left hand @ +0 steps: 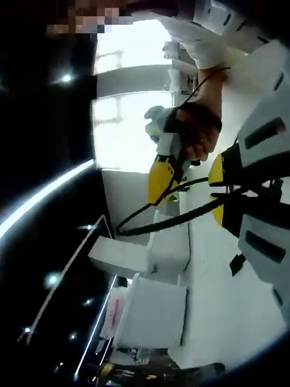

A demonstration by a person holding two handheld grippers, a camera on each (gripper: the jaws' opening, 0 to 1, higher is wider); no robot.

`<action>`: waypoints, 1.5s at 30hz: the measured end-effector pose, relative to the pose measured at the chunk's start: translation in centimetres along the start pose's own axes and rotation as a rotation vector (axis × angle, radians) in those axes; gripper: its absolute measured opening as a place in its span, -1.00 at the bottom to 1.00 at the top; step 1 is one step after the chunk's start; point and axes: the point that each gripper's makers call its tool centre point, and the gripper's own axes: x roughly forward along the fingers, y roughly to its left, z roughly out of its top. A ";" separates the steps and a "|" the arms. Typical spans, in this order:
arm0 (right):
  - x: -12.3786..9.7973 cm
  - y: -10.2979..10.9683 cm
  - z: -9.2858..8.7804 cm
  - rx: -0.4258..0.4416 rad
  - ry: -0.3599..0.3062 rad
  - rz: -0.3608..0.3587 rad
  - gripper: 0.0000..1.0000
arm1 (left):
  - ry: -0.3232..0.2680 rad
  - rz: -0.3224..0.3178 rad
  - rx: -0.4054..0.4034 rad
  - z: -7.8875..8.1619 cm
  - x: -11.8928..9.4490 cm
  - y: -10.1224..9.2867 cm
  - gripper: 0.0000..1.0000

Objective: Coil the Type-C to USB data cable on the desktop and secure it with Velcro straps.

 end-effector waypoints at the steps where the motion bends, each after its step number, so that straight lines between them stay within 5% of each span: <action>1: 0.0 0.0 0.0 -0.002 0.000 -0.002 -0.98 | 0.026 -0.027 -0.002 -0.5 0.1 -0.5 -0.77; 4: 0.2 0.2 -0.4 0.028 0.009 0.002 -0.97 | 0.083 -0.027 0.010 -2.0 0.5 -0.9 -0.61; 11: 0.1 0.0 -0.7 0.069 0.016 0.002 -0.97 | 0.060 -0.044 -0.032 -1.6 0.4 -0.9 -0.88; 20: -1.9 -0.9 -0.6 -0.089 0.052 -0.025 -0.97 | 0.044 -0.074 -0.022 -0.6 -0.1 -1.5 -0.90; 22: -2.2 -1.0 -1.2 -0.146 0.096 -0.006 -0.95 | 0.077 -0.094 -0.005 -1.1 -0.1 -2.0 -0.90; 24: -3.0 -1.6 -1.5 -0.302 0.162 0.045 -0.92 | 0.112 -0.075 0.029 -1.6 -0.3 -1.9 -0.90; 26: -3.7 -2.3 -1.3 -0.276 0.186 0.046 -0.72 | 0.121 -0.063 0.039 -1.6 -0.5 -1.7 -0.90; 28: -5.6 -5.1 -1.3 -0.226 0.276 -0.010 -0.61 | 0.104 -0.035 0.044 -1.2 -0.9 -1.1 -0.90; 33: -10.4 -12.4 -2.6 -0.413 0.470 -0.184 -0.64 | 0.062 -0.013 0.052 0.1 -1.7 -0.5 -0.90; 34: -11.4 -13.9 -3.1 -0.389 0.493 -0.230 -0.64 | 0.055 -0.009 0.056 0.3 -1.8 -0.5 -0.90; 38: -13.3 -14.5 -5.4 -0.282 0.585 -0.228 -0.63 | 0.040 -0.021 0.075 0.7 -1.8 -0.9 -0.90; 43: -14.0 -15.7 -8.1 -0.416 0.708 -0.249 -0.65 | -0.014 -0.073 0.090 1.9 -1.7 -2.2 -0.90; 45: -13.4 -16.0 -8.2 -0.477 0.708 -0.243 -0.73 | -0.050 -0.109 0.080 2.6 -1.9 -2.9 -0.90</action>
